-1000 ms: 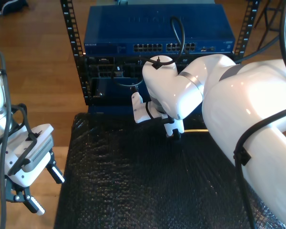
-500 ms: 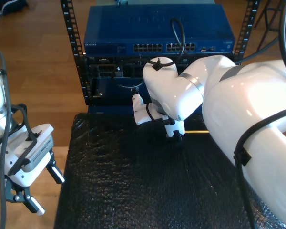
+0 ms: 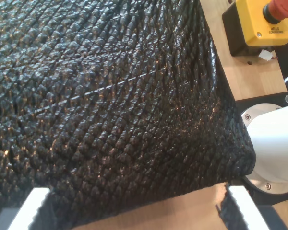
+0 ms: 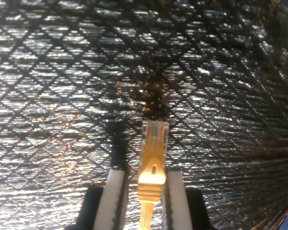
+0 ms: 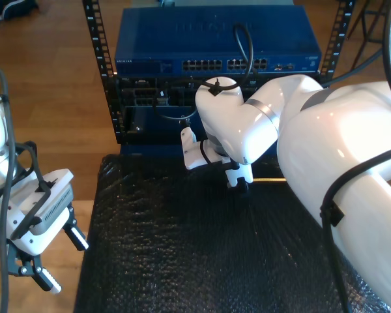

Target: Grab the cable and plug it in

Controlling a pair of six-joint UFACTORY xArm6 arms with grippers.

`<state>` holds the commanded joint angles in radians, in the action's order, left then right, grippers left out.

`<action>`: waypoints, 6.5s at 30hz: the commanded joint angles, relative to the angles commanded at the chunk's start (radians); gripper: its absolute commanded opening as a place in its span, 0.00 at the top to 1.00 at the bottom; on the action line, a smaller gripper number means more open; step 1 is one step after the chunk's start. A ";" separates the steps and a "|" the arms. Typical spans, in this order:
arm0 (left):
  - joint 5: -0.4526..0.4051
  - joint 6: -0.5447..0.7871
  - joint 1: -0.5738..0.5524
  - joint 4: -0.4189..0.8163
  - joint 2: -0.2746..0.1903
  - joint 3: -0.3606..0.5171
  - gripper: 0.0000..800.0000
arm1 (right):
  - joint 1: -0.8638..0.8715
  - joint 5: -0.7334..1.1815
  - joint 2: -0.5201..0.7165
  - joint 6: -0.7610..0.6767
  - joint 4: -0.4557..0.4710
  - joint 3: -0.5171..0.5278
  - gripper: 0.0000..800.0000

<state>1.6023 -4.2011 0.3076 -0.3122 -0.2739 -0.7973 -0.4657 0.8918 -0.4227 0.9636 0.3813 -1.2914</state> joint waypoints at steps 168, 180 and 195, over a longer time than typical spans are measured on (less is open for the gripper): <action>0.038 -0.218 -0.209 -0.821 -0.072 -0.095 0.16 | 0.021 0.374 0.802 0.150 -0.763 0.184 1.00; 0.037 -0.199 -0.209 -0.822 -0.084 -0.080 0.27 | 0.021 0.373 0.802 0.150 -0.763 0.184 0.99; -0.005 -0.192 -0.209 -0.824 -0.121 -0.048 0.51 | 0.023 0.374 0.802 0.150 -0.763 0.184 1.00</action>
<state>1.5976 -4.3929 0.0990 -1.1362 -0.3951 -0.8449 -0.4427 1.2662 0.3798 1.1139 -0.3813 -1.1072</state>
